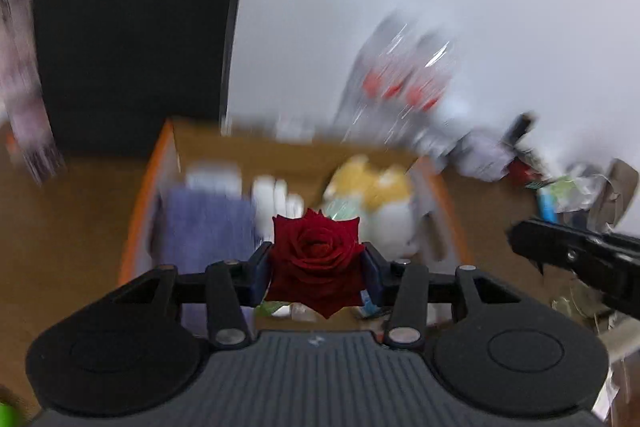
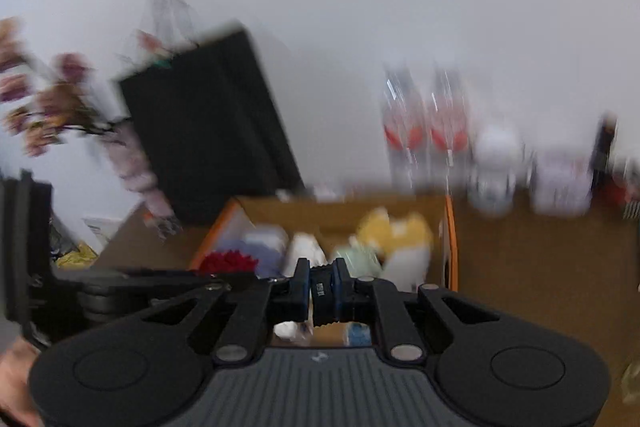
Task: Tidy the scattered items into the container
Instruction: 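Lift the rose and dark item with both tools toward the box, then open both tools over the box to drop the rose and dark item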
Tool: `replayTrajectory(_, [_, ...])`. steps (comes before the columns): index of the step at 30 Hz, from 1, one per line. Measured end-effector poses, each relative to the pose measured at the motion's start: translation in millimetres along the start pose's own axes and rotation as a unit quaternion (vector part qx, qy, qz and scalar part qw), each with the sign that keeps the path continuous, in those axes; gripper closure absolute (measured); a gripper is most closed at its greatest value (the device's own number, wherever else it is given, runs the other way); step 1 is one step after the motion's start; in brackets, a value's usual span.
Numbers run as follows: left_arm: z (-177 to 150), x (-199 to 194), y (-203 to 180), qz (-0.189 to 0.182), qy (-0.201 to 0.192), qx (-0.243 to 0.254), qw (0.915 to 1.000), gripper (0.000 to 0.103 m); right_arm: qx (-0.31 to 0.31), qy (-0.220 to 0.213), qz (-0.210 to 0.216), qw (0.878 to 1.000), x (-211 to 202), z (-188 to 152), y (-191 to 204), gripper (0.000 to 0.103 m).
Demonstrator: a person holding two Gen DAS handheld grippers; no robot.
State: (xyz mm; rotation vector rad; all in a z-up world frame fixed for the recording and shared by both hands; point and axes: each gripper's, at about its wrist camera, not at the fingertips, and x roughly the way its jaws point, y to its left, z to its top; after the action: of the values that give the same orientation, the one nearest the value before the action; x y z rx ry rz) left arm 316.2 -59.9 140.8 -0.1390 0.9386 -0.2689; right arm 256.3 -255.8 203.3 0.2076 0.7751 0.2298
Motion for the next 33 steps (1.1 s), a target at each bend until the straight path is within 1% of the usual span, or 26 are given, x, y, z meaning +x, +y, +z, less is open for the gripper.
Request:
replayTrajectory(2, [4,39,8,0.03,0.033,-0.017,0.9988,0.058,0.01,0.016,-0.018,1.0,32,2,-11,0.093])
replayTrajectory(4, [5,62,15,0.052,0.053,-0.019,0.997,0.058,0.018,0.031,-0.019,0.999,59,-2,-19,0.093])
replayTrajectory(6, [4,77,18,0.07,0.067,-0.003,0.9953,0.058,0.025,0.051,-0.02,0.998,86,-4,-25,0.093])
replayTrajectory(7, [3,80,20,0.077,0.071,0.005,0.9945,0.056,0.027,0.06,-0.025,0.998,98,-5,-27,0.093])
replayTrajectory(8, [1,82,25,0.081,0.075,0.012,0.9938,0.05,0.029,0.063,-0.031,0.997,108,-6,-29,0.091])
replayTrajectory(9, [2,84,27,0.081,0.075,0.017,0.9937,0.045,0.031,0.062,-0.033,0.997,116,-8,-31,0.088])
replayTrajectory(10, [2,84,30,0.078,0.068,0.017,0.9945,0.033,0.034,0.064,-0.037,0.997,123,-9,-33,0.087])
replayTrajectory(11, [3,81,32,0.078,0.055,0.015,0.9954,0.026,0.034,0.064,-0.037,0.997,125,-10,-33,0.083])
replayTrajectory(12, [5,76,33,0.081,0.042,0.015,0.9957,0.023,0.03,0.062,-0.036,0.997,127,-11,-33,0.079])
replayTrajectory(14, [8,66,34,0.083,0.03,0.018,0.9959,0.015,0.022,0.055,-0.042,0.997,126,-13,-33,0.073])
replayTrajectory(16, [10,55,31,0.077,0.023,0.023,0.9965,0.013,0.023,0.051,-0.047,0.997,122,-12,-32,0.069])
replayTrajectory(17, [11,51,29,0.078,0.023,0.028,0.9963,0.008,0.025,0.053,-0.049,0.997,117,-11,-32,0.065])
replayTrajectory(19, [12,42,25,0.087,0.031,0.036,0.9951,0.0,0.029,0.064,-0.057,0.996,110,-9,-32,0.05])
replayTrajectory(20, [12,39,24,0.095,0.041,0.038,0.9939,0.0,0.03,0.072,-0.063,0.995,105,-8,-31,0.036])
replayTrajectory(21, [12,38,24,0.105,0.057,0.036,0.9922,0.0,0.03,0.08,-0.07,0.994,101,-8,-30,0.026])
replayTrajectory(23, [9,36,26,0.115,0.088,0.025,0.9892,0.0,0.025,0.103,-0.083,0.991,92,-9,-26,0.017])
replayTrajectory(26, [1,19,31,0.127,0.103,0.006,0.9865,0.0,0.021,0.139,-0.094,0.985,82,-17,-18,0.015])
replayTrajectory(29, [-6,0,32,0.128,0.108,0.003,0.9859,0.0,0.008,0.167,-0.11,0.98,72,-26,-4,0.015])
replayTrajectory(31, [-10,-9,31,0.12,0.117,0.009,0.9859,0.0,0.002,0.172,-0.115,0.978,63,-32,5,0.015])
replayTrajectory(33, [-16,-21,29,0.118,0.116,0.022,0.9859,0.0,0.001,0.168,-0.112,0.979,53,-37,13,0.015])
